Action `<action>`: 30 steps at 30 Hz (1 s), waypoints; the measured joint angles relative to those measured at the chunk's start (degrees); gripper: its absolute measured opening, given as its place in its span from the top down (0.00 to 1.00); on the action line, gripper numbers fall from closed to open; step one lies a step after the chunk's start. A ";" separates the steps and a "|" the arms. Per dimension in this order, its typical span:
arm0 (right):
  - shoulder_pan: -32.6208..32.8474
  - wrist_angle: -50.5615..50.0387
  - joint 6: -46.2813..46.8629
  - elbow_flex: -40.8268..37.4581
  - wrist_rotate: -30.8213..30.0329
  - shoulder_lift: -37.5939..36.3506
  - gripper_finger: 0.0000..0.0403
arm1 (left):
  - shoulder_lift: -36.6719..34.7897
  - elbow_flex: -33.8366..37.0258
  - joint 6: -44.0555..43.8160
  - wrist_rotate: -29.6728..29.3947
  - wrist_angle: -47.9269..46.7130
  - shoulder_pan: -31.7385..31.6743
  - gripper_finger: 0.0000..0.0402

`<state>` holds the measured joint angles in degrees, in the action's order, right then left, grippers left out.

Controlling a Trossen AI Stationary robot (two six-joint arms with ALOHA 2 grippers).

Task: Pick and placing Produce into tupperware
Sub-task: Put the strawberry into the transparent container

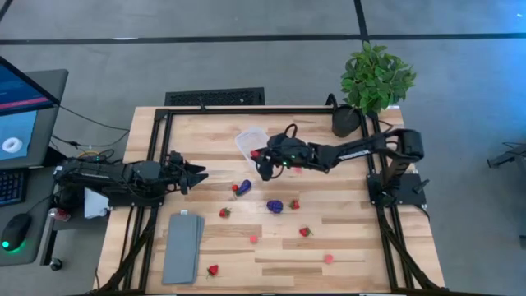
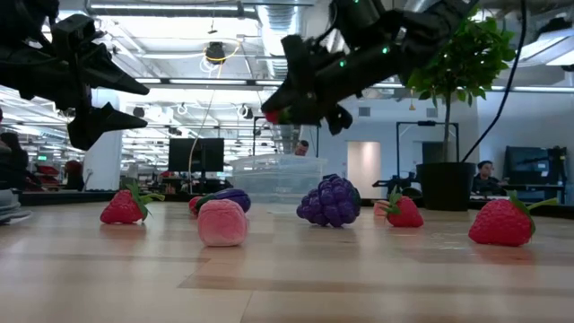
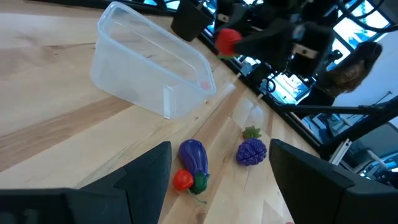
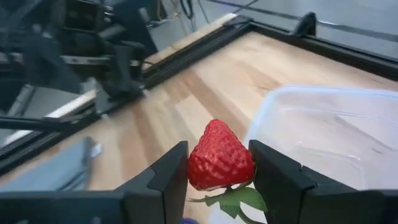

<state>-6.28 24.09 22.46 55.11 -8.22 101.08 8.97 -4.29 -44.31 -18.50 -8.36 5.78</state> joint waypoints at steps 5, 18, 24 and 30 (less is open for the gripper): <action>-1.22 0.19 -0.52 0.02 -2.43 0.54 0.55 | 0.00 0.00 0.00 0.07 0.00 0.00 0.35; -1.71 -12.36 -9.32 6.38 -8.35 0.54 0.54 | 0.00 0.00 0.42 -1.40 0.02 0.00 0.35; -2.87 -13.87 -9.43 7.45 -8.61 0.52 0.54 | 0.00 0.00 1.03 -1.73 0.02 0.00 0.35; -2.95 -15.70 -8.99 7.52 -8.58 0.52 0.54 | 0.00 0.00 1.03 -1.75 0.02 0.00 0.35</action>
<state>-9.23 8.39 13.47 62.63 -16.80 101.60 8.97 -4.29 -43.29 -20.25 -8.34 5.78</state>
